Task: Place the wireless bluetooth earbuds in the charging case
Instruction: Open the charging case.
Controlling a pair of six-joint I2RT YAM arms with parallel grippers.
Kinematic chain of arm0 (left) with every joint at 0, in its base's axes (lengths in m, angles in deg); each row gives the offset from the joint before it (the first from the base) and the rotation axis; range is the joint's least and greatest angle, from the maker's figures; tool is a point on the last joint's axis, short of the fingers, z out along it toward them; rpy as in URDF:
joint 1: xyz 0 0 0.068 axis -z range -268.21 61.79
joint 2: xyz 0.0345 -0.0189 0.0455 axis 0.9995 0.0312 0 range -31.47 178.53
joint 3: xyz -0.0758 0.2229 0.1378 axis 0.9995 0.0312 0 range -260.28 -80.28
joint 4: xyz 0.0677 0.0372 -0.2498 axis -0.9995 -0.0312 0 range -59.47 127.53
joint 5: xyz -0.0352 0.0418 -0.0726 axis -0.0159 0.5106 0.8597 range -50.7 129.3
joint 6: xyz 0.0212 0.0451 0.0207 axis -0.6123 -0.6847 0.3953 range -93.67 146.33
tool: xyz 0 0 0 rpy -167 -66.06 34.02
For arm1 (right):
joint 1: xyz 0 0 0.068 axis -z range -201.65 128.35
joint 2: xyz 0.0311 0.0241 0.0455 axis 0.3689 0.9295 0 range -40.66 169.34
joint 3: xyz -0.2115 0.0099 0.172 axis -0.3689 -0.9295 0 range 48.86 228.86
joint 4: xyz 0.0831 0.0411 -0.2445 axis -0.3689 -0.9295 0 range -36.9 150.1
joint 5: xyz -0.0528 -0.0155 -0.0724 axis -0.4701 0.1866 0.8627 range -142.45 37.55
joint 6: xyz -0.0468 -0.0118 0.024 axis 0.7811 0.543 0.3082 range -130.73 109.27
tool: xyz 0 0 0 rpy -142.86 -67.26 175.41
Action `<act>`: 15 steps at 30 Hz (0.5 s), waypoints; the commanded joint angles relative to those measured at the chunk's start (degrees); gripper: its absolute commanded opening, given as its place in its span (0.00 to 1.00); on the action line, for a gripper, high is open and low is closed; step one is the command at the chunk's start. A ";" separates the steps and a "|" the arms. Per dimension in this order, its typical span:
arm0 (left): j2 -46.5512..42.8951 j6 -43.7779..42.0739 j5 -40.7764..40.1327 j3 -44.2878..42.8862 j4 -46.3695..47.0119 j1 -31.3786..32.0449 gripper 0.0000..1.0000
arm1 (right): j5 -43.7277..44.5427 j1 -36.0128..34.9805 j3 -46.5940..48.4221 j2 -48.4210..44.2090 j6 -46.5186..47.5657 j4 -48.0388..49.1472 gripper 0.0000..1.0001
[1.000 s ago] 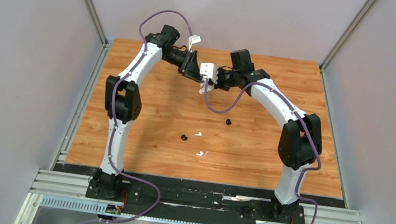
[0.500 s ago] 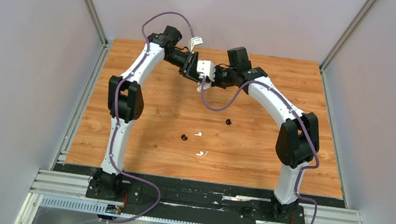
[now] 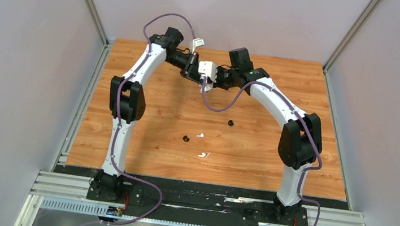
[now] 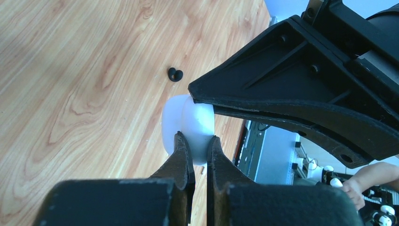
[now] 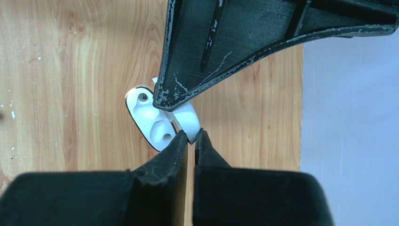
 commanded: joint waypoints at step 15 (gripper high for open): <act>-4.20 0.67 2.80 5.78 6.95 -0.95 0.00 | -13.33 8.03 2.81 -9.48 -19.92 -1.26 0.47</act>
